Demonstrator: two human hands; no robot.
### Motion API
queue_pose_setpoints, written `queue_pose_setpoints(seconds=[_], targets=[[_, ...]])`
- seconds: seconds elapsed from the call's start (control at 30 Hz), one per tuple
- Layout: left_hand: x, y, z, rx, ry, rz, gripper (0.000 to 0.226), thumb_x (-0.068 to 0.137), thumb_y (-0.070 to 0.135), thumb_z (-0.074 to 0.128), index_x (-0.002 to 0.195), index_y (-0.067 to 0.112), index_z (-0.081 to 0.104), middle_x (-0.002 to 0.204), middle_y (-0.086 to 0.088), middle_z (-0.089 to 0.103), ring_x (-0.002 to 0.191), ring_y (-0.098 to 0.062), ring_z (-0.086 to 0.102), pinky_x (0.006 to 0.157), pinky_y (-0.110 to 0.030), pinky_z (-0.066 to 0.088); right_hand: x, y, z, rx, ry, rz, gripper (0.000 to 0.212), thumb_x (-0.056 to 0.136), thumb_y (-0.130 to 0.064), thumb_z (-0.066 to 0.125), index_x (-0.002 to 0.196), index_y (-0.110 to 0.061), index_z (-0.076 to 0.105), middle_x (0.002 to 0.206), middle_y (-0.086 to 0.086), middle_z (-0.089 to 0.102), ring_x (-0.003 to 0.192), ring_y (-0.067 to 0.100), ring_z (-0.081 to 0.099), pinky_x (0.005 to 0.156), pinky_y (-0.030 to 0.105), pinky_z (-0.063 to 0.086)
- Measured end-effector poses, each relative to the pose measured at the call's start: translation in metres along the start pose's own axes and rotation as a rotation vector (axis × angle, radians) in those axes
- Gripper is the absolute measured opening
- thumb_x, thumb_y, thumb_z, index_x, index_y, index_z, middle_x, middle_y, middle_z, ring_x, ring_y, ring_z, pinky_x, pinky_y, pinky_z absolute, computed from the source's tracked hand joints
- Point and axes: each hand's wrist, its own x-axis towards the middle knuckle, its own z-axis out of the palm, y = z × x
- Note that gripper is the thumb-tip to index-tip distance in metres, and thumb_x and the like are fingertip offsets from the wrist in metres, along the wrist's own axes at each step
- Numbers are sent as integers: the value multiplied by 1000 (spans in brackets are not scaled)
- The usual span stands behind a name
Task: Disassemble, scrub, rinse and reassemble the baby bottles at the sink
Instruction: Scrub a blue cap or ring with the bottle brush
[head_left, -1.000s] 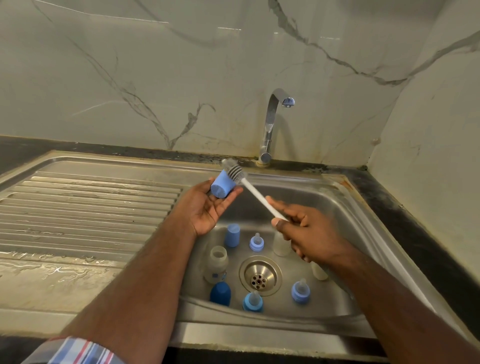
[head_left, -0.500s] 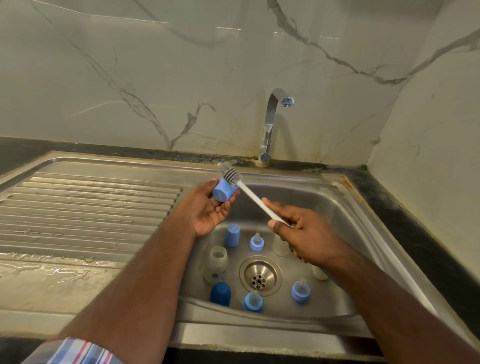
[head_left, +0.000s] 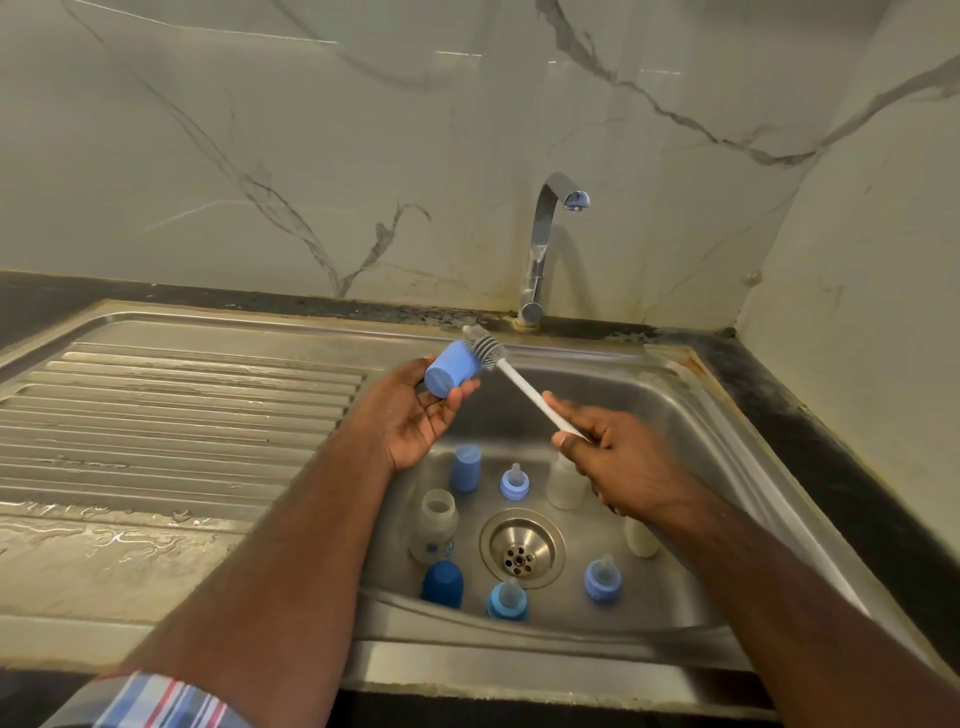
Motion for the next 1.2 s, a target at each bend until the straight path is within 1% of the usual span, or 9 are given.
queue_pose_setpoints(seconds=[0.07,0.17,0.3,0.43,0.57,0.77,1.0,1.1,1.2], targets=[[-1,-1,1,-1,-4,3,36,104,23,54,123,-8,55,113,-30,70,71,-23,76,64,-24,61,-3,-2,0,24,2,-17,48,100,-25,59,142,-46,49,64,-34,50,52,-11,48,52,10,36],[1,0,0,-29,-4,12,38,104,20,52,127,-10,56,111,-28,71,74,-26,75,60,-23,62,-10,-7,4,59,-83,-53,46,99,-22,60,137,-48,52,60,-41,53,46,-2,50,46,13,38],[1,1,0,-35,-7,-11,34,105,20,51,122,-9,53,111,-32,70,69,-23,75,68,-24,61,1,2,-2,13,34,26,48,101,-24,57,145,-41,48,68,-27,47,56,-5,44,54,11,34],[1,0,-1,-38,17,-6,37,103,20,54,125,-10,56,118,-31,69,78,-25,75,67,-24,62,-11,-5,2,128,-68,-22,46,100,-22,59,134,-52,52,62,-22,60,45,3,46,42,20,40],[-2,-1,1,-29,16,-30,36,104,23,55,119,-9,55,116,-32,69,72,-22,76,72,-26,60,0,2,2,16,4,44,49,101,-25,56,144,-46,46,73,-25,46,55,-2,47,46,14,39],[-6,-1,4,-78,16,-15,36,103,18,56,133,-3,52,122,-32,66,91,-36,76,61,-35,63,-11,-6,3,101,-35,5,48,100,-25,58,140,-50,49,70,-25,56,45,2,48,43,24,44],[-3,0,0,-237,-35,28,49,97,11,50,141,-8,42,131,-36,57,113,-46,66,78,-48,63,-11,-5,2,101,-49,9,48,100,-26,58,139,-52,50,62,-23,61,45,8,48,43,26,45],[-2,0,-3,-262,-54,36,52,92,11,50,141,-5,42,134,-37,54,107,-48,68,71,-49,63,-10,-4,2,97,-28,15,47,100,-26,58,139,-52,50,66,-19,59,46,9,49,44,26,45],[-3,1,-3,-219,-45,0,48,91,11,52,137,-2,47,135,-32,55,106,-46,69,74,-46,64,-9,-3,2,96,-2,24,48,100,-27,57,140,-51,49,72,-11,58,48,11,49,44,26,46]])
